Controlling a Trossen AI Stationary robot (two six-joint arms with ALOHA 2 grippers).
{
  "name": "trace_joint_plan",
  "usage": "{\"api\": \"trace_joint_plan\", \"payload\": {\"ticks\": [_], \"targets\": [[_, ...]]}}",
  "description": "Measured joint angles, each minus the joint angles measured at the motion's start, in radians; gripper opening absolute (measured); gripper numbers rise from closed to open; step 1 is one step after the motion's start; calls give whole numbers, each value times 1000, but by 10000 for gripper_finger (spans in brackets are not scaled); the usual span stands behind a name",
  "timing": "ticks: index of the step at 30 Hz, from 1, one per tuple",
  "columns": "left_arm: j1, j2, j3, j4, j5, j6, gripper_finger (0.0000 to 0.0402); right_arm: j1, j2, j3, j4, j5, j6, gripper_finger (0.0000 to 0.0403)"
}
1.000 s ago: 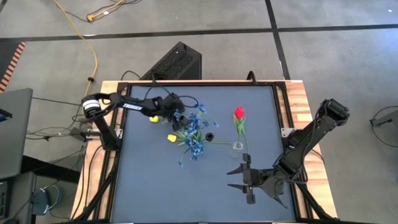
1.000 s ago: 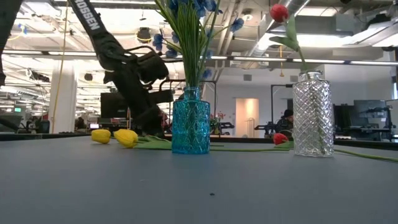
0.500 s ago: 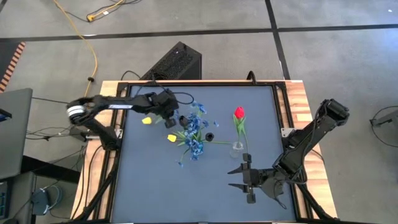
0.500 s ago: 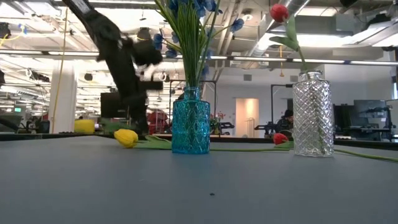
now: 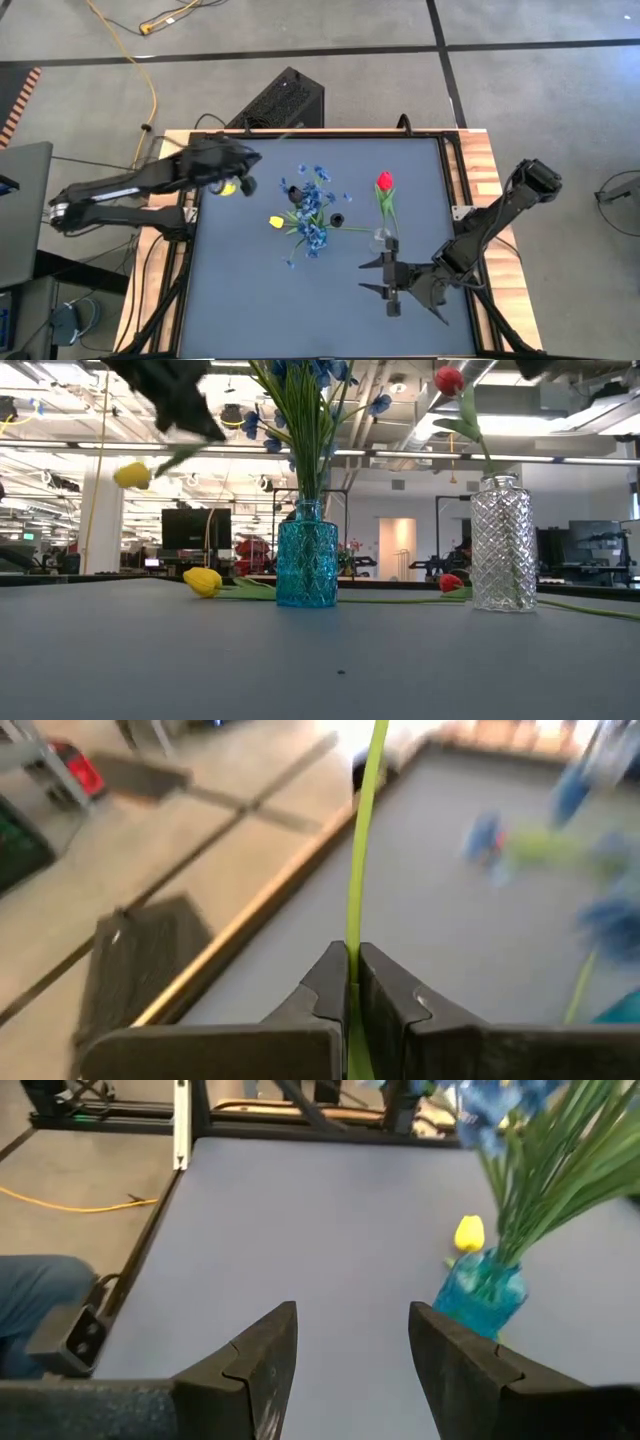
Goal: Sort flowers into vase by color
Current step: Put the top yellow flower into the transparent vase
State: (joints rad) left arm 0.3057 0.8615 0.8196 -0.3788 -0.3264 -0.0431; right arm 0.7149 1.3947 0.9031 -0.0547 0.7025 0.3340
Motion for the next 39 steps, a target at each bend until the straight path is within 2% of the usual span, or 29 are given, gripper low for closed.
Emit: {"api": "trace_joint_plan", "payload": {"ticks": [2,6,10,13,17,22,27,32,34,39], "targets": [[-26,-67,0,43,39,-42,1,-13,0,0,32,0,-41,218],[-84,-163,1,133,227,-136,0,-22,0,0,128,-30,-146,218],[-179,-190,-4,272,436,-214,0,-10,0,0,214,-85,-328,218],[-275,-171,-5,370,498,-271,0,11,0,0,285,-88,-494,218],[-434,-101,-5,432,470,-281,0,38,0,0,371,-89,-748,218],[-628,67,-6,601,427,-304,0,66,0,0,454,-96,-1051,218],[-771,224,-6,739,259,-345,0,72,4,0,505,-103,-1234,218],[-849,327,-6,822,65,-415,0,64,92,64,510,-92,-1438,218],[-857,364,-6,824,51,-440,0,54,146,111,508,-51,-1539,218],[-856,425,-6,874,8,-520,0,28,267,226,509,130,-1793,218]]}}
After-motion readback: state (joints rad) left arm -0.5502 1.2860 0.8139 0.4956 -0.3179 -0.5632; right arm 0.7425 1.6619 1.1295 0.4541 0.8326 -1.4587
